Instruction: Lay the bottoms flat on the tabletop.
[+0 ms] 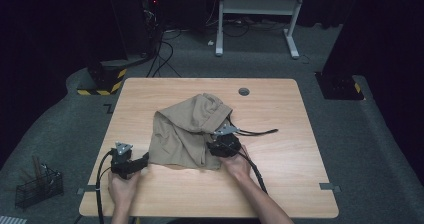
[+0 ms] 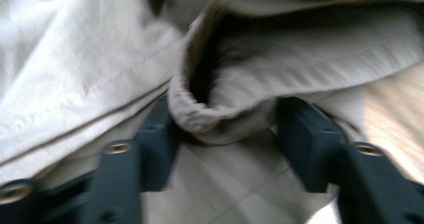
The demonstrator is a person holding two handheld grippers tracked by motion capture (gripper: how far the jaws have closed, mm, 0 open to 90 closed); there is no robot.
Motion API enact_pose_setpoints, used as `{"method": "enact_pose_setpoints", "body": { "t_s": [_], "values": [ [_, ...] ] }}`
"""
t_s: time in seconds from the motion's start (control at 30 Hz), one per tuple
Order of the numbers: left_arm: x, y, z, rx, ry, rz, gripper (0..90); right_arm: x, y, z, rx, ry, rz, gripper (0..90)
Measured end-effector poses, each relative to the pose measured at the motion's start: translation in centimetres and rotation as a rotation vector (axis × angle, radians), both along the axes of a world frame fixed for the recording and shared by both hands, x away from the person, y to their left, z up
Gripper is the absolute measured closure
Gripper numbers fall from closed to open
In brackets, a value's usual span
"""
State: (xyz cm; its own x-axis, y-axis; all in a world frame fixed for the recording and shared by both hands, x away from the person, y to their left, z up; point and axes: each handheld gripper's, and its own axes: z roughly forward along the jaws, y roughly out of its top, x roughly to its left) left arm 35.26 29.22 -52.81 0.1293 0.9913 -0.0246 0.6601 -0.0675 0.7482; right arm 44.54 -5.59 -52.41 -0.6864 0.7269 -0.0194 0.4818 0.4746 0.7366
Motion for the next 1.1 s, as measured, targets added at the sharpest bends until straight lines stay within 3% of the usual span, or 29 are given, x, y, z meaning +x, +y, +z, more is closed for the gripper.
{"method": "enact_pose_setpoints", "body": {
  "t_s": [0.23, 0.53, 0.9, 1.1],
  "values": [
    [0.0, 0.0, 0.0, 0.001, -0.001, -0.001, 24.8, -0.1, -0.2, 0.1, 0.001, -0.006, 0.029, 69.3],
    [0.0, 0.0, 0.0, 0.002, -0.001, 0.000, 24.8, -0.1, -0.4, 0.1, -0.015, -0.014, 0.030, 74.4],
    [0.1, -0.3, 0.0, 0.005, 0.001, -0.024, 23.7, -0.7, -2.2, 0.1, -0.009, -0.022, 0.007, 75.1],
    [0.1, -0.2, 0.0, -0.002, 0.009, -0.051, 18.2, -1.2, -3.6, 0.1, -0.013, -0.025, -0.012, 75.1]
  ]
}}
